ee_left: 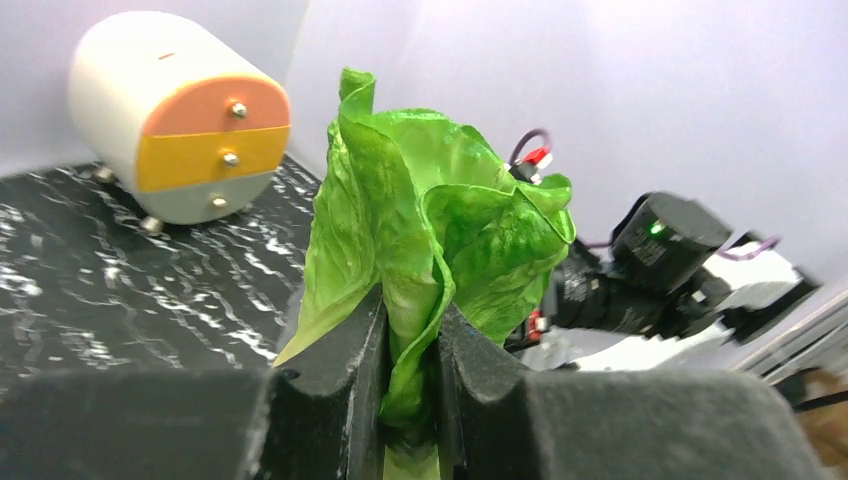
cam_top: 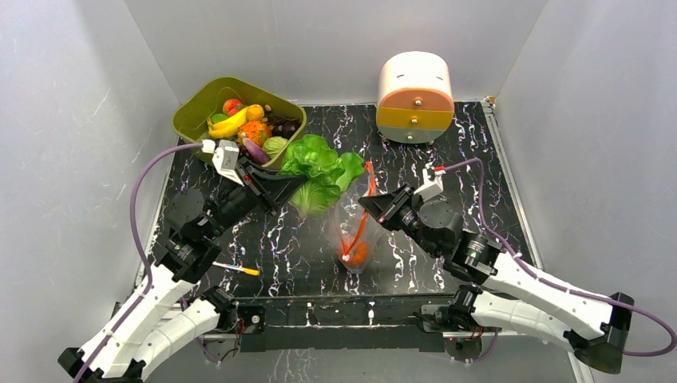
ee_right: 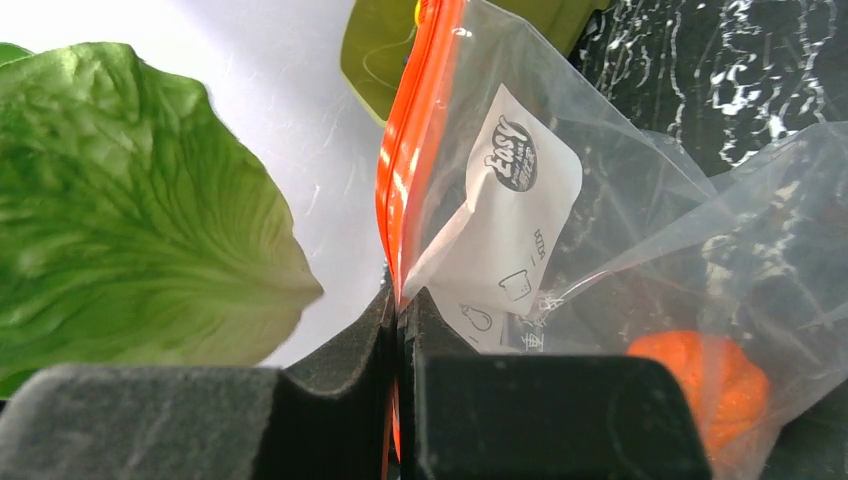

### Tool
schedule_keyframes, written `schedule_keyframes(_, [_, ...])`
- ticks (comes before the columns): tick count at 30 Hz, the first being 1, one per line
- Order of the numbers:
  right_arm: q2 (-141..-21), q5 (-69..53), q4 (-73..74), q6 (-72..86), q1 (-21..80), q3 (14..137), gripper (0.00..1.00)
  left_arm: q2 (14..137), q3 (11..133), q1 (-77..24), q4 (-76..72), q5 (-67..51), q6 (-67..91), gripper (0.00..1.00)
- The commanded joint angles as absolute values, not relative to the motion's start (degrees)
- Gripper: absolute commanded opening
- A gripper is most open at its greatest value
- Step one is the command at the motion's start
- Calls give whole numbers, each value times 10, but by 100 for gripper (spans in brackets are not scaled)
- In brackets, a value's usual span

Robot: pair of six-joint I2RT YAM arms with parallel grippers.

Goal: Place the food in the zip-top bag and seal the zipper
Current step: Pick up the fake vegetable at the center of the board, then place the fake vegetable in the zipper food storage bag.

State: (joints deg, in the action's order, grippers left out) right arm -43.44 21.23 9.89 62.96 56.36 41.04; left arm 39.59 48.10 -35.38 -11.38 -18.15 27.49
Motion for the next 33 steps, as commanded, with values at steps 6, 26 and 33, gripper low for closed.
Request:
schedule_keyframes(6, [-519, 153, -73, 709, 563, 413, 0, 387, 358, -355, -420, -101, 570, 0])
schedule_keyframes(26, [-554, 132, -129, 757, 559, 373, 0, 392, 173, -356, -457, 26, 579, 0])
schedule_keyframes(33, [-552, 131, -131, 760, 558, 377, 0, 360, 173, -356, -404, 43, 534, 0])
